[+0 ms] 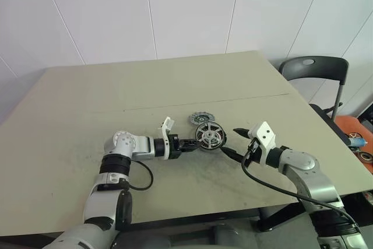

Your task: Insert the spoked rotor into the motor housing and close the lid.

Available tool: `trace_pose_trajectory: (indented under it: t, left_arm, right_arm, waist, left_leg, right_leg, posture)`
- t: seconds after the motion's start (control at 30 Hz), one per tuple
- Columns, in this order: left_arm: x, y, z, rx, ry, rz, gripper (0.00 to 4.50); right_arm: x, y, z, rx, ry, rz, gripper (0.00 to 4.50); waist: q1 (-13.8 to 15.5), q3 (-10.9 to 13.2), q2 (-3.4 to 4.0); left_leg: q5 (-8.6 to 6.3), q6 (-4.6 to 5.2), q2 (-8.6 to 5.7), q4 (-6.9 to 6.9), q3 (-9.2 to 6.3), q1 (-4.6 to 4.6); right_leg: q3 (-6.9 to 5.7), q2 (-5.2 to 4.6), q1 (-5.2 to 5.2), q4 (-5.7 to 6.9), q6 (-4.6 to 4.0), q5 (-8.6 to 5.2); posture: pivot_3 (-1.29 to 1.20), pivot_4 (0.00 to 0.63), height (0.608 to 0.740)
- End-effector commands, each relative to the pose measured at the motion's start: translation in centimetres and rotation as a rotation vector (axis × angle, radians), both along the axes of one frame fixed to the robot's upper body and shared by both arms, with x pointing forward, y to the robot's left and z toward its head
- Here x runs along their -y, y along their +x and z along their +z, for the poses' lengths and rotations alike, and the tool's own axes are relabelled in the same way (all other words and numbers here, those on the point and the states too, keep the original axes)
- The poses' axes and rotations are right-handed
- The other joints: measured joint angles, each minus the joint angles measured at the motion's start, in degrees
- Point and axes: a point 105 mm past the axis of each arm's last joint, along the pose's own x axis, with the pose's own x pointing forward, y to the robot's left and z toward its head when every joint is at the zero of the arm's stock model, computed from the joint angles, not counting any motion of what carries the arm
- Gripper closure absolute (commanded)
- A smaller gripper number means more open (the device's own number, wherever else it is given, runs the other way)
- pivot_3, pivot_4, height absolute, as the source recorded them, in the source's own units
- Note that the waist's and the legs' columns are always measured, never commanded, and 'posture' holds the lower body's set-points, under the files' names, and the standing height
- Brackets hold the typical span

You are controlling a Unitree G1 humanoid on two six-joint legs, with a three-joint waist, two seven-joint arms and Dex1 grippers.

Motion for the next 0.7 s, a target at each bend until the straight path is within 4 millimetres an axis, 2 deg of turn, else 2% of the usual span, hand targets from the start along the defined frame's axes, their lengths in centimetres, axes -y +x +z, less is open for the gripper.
trace_pose_trajectory:
  t: [0.03,0.23,0.63,0.7]
  left_arm:
    - [0.2,0.4,1.0,0.030,-0.009,-0.012,4.06]
    - [0.4,0.3,0.7,0.020,-0.003,-0.015,4.06]
    - [1.4,1.0,1.0,0.039,-0.004,0.005,0.04]
    - [1.3,1.3,1.5,0.052,-0.016,0.011,0.04]
  right_arm:
    - [-0.3,0.3,1.1,0.053,0.014,0.006,0.00]
    - [-0.3,0.3,1.1,0.054,0.014,0.004,0.00]
    - [-0.4,0.1,0.9,0.052,0.017,-0.003,0.00]
    - [-0.4,0.1,0.9,0.052,0.019,-0.002,0.00]
  waist:
    - [0.0,0.0,0.00]
    - [0.0,0.0,0.00]
    - [0.2,0.0,0.00]
    - [0.1,0.0,0.00]
  left_leg:
    - [0.00,0.00,0.00,0.00,0.00,0.00]
    - [0.00,0.00,0.00,0.00,0.00,0.00]
    - [0.00,0.00,-0.01,0.00,-0.01,0.00]
    - [0.00,0.00,-0.01,0.01,0.00,0.00]
  right_leg:
    - [0.00,0.00,0.00,0.00,0.00,0.00]
    - [0.00,0.00,0.00,0.00,-0.02,0.02]
    - [0.00,-0.01,0.03,-0.01,-0.01,0.01]
    - [0.00,-0.02,0.13,-0.01,0.16,-0.10]
  posture:
    - [0.00,0.000,0.740]
    - [0.00,0.000,0.740]
    - [0.00,0.000,0.740]
    - [0.00,0.000,0.740]
